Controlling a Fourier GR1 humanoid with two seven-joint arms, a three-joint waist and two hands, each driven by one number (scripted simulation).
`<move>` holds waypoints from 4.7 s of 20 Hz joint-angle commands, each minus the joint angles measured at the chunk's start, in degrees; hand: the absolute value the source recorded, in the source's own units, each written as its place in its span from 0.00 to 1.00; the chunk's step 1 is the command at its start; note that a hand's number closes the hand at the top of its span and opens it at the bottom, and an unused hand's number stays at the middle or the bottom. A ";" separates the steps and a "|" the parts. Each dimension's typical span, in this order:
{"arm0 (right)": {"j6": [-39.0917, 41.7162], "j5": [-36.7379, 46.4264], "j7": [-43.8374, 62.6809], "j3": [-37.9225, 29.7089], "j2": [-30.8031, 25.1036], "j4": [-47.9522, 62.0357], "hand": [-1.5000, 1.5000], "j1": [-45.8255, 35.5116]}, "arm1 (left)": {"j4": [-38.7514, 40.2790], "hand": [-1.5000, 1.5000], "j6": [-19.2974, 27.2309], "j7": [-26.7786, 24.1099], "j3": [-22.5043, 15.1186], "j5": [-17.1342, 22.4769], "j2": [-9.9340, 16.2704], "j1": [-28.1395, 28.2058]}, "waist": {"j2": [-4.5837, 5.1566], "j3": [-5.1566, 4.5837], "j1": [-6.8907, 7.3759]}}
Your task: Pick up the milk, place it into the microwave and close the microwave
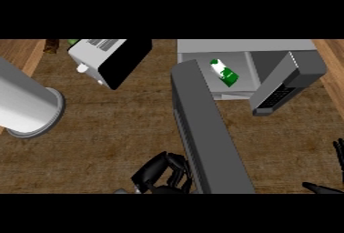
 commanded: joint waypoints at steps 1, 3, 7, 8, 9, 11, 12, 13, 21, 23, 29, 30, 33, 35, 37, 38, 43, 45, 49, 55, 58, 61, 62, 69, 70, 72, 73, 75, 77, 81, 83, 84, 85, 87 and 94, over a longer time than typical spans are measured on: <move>6.93 -0.77 -3.54 0.47 -1.15 -1.13 0.00 -0.04 | 8.19 1.00 -0.39 4.55 -7.63 2.73 -0.21 -6.45 | 0.22 -0.09 -0.92; 8.04 -1.13 -6.48 0.35 -0.97 -0.27 0.00 0.71 | 10.00 1.00 2.23 0.53 -10.34 3.26 -0.21 -7.69 | 0.13 -0.04 -0.05; 9.57 -2.00 -5.53 1.72 -1.14 -4.55 0.00 1.03 | 12.34 1.00 9.70 -2.17 -18.18 8.76 -0.21 -11.41 | 0.30 -0.15 -1.54; 9.26 -1.51 -4.96 2.33 -1.74 -5.27 0.00 0.38 | 13.93 1.00 10.13 -6.21 -19.02 8.98 -0.21 -10.84 | 0.31 -0.16 -1.15; 11.86 -3.06 -4.19 2.22 -2.14 -6.96 0.00 1.30 | 11.69 1.00 12.09 -5.36 -20.41 10.89 -0.21 -11.74 | 0.22 -0.21 -1.96; 11.31 -2.79 -3.21 3.29 -1.83 -7.42 0.00 0.22 | 11.25 1.00 14.97 -5.19 -23.03 15.36 -0.19 -13.64 | 0.46 -0.21 -2.61; 11.32 -2.28 -4.00 4.92 -0.23 -9.44 0.00 1.87 | 9.51 1.00 17.81 -5.11 -23.75 16.99 -0.18 -12.31 | 0.39 -0.29 -3.59; 11.32 -2.92 -3.04 4.61 -0.91 -9.29 0.00 0.08 | 9.73 1.00 17.94 -5.51 -23.94 17.79 -0.17 -15.31 | 0.56 -0.24 -3.58; 9.78 -5.01 0.88 7.00 -0.03 -15.60 0.00 -0.54 | 10.60 0.00 27.14 -3.34 -26.92 26.57 -0.13 -22.17 | 1.04 -0.34 -7.08; 10.35 -6.65 3.16 6.12 -2.12 -16.84 0.00 -2.01 | 10.67 1.00 29.37 -3.31 -27.32 27.26 -0.14 -24.27 | 1.15 -0.38 -8.21; 10.04 -6.97 5.45 9.52 -0.47 -20.91 0.00 -3.05 | 12.76 1.00 32.04 -2.86 -25.34 31.92 -0.15 -31.25 | 1.85 -0.37 -10.86; 10.80 -7.04 6.31 9.86 -1.53 -21.59 0.00 -2.56 | 12.52 1.00 33.40 -2.80 -25.32 32.22 -0.15 -32.29 | 1.67 -0.42 -11.80; 10.99 -7.45 7.77 10.33 -2.65 -22.63 0.00 -3.19 | 13.63 1.00 35.13 -4.23 -22.73 33.44 -0.17 -37.14 | 2.06 -0.36 -12.86; 11.24 -7.41 9.33 10.68 -4.24 -23.39 0.00 -4.50 | 14.26 1.00 35.96 -4.46 -22.79 34.20 -0.18 -39.32 | 2.41 -0.31 -13.56; 11.09 -7.80 9.19 10.85 -4.32 -24.73 0.00 -5.14 | 15.27 1.00 36.66 -4.11 -22.47 35.42 -0.19 -40.78 | 2.69 -0.24 -15.29; 11.27 -8.15 9.66 10.75 -4.69 -24.64 0.00 -5.78 | 16.16 1.00 36.93 -3.91 -21.95 35.69 -0.19 -41.95 | 3.14 -0.14 -15.62; 11.98 -10.28 11.28 10.81 -4.96 -26.54 0.00 -7.90 | 18.97 1.00 38.11 -4.23 -20.84 37.97 -0.19 -46.24 | 3.76 -0.04 -17.50; 12.49 -10.79 11.91 11.29 -4.86 -26.93 0.00 -8.54 | 19.80 1.00 38.50 -4.07 -19.93 39.18 -0.19 -48.01 | 4.14 0.02 -17.98; 14.22 -12.11 13.44 11.85 -5.81 -28.15 0.00 -10.66 | 22.13 1.00 38.94 -3.34 -19.39 40.64 -0.18 -51.34 | 4.60 0.14 -18.82; 15.10 -14.01 15.64 12.73 -5.57 -29.52 0.00 -12.27 | 25.14 1.00 39.66 -3.17 -18.01 43.09 -0.16 -55.01 | 5.36 0.21 -20.74; 17.15 -14.79 16.33 13.67 -6.08 -30.54 0.00 -12.87 | 26.19 1.00 40.36 -3.96 -17.05 43.73 -0.13 -57.08 | 5.60 0.37 -21.29; 19.08 -15.95 17.63 14.59 -6.56 -31.98 0.00 -13.92 | 27.57 1.00 40.20 -4.29 -16.68 44.63 -0.17 -58.39 | 5.98 0.40 -21.88; 19.50 -16.08 18.28 15.19 -6.59 -32.53 0.00 -14.32 | 27.60 1.00 39.88 -4.52 -16.61 44.92 -0.16 -58.85 | 6.14 0.36 -21.97; 22.99 -15.83 20.60 18.00 -9.03 -36.34 1.00 -16.51 | 28.30 1.00 40.66 -4.71 -16.44 46.50 -0.12 -60.33 | 5.98 0.45 -22.11; 24.24 -15.19 21.08 19.32 -9.56 -37.41 1.00 -16.79 | 28.16 1.00 40.83 -4.66 -16.55 46.74 -0.12 -60.38 | 6.07 0.44 -22.27; 26.13 -14.76 21.05 21.07 -10.02 -40.42 1.00 -17.96 | 28.14 1.00 40.89 -4.75 -16.78 47.21 -0.12 -60.08 | 5.97 0.44 -22.66; 26.64 -14.76 21.30 21.87 -9.92 -41.25 1.00 -18.09 | 28.63 1.00 40.90 -4.78 -16.66 47.10 -0.12 -60.60 | 6.08 0.53 -22.39; 27.30 -15.12 21.92 22.51 -10.57 -43.26 1.00 -18.67 | 28.63 1.00 41.35 -5.06 -16.70 47.56 -0.12 -60.51 | 5.84 0.49 -23.03; 27.65 -15.07 22.66 24.02 -10.30 -44.82 1.00 -18.33 | 29.00 1.00 41.34 -4.99 -17.06 47.70 -0.12 -60.82 | 5.84 0.58 -23.00; 27.54 -15.96 23.97 25.33 -10.32 -47.88 1.00 -18.25 | 28.96 1.00 41.73 -5.12 -17.10 48.69 -0.10 -60.52 | 5.88 0.61 -23.95; 27.54 -16.36 25.10 25.95 -10.81 -49.55 1.00 -18.14 | 29.05 1.00 42.44 -5.13 -16.63 49.12 -0.09 -60.78 | 5.57 0.50 -24.59; 27.84 -16.89 25.01 26.08 -10.86 -50.24 1.00 -17.62 | 29.25 1.00 42.58 -4.82 -16.81 49.28 -0.09 -60.52 | 5.50 0.62 -25.11; 27.45 -16.93 25.53 26.53 -10.59 -50.92 1.00 -17.93 | 29.39 1.00 43.24 -5.65 -17.10 48.82 -0.08 -60.35 | 5.74 0.59 -24.87; 27.43 -17.35 26.04 26.94 -10.74 -52.05 1.00 -17.68 | 29.29 1.00 43.47 -5.36 -17.46 49.09 -0.07 -60.14 | 5.82 0.65 -25.37; 26.76 -18.70 27.82 28.29 -10.76 -56.10 1.00 -16.75 | 28.98 1.00 45.15 -5.99 -17.57 49.62 -0.04 -59.99 | 5.52 0.62 -26.08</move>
